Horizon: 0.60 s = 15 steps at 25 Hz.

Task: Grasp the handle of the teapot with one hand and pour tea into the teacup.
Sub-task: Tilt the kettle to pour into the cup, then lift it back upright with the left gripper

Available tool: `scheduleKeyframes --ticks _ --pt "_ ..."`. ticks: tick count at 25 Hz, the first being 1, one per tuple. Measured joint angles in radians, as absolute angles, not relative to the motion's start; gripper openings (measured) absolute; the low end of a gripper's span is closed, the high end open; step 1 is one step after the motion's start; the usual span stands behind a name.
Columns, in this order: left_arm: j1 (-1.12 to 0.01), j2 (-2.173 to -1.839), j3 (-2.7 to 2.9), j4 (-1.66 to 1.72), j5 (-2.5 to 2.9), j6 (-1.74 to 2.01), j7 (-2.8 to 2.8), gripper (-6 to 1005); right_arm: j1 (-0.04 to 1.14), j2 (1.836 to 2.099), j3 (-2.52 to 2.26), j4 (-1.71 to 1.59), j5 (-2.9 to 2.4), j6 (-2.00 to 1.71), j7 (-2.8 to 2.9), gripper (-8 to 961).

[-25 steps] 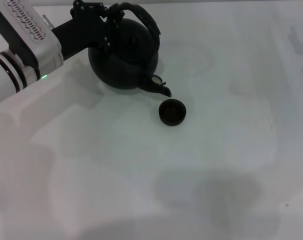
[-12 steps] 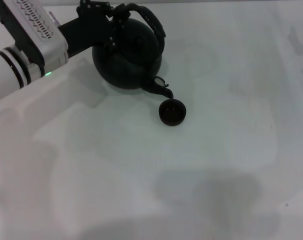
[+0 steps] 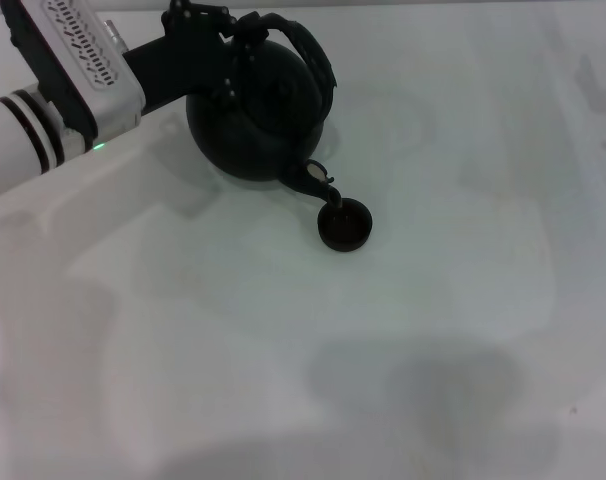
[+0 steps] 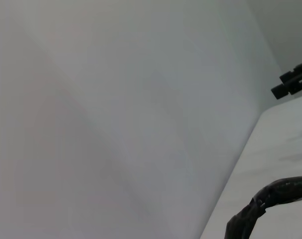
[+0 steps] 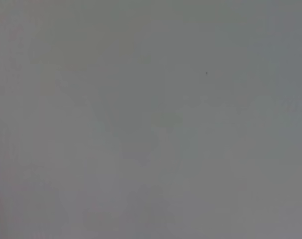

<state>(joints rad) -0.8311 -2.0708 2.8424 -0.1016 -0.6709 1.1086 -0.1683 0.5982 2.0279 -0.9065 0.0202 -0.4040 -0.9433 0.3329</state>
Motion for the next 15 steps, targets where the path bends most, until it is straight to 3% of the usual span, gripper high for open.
scheduleKeyframes --ticks 15 --pt "-0.848 -2.071 2.842 -0.103 -0.67 1.116 -0.158 103 0.598 2.028 -0.907 0.018 -0.403 -0.943 0.333 847"
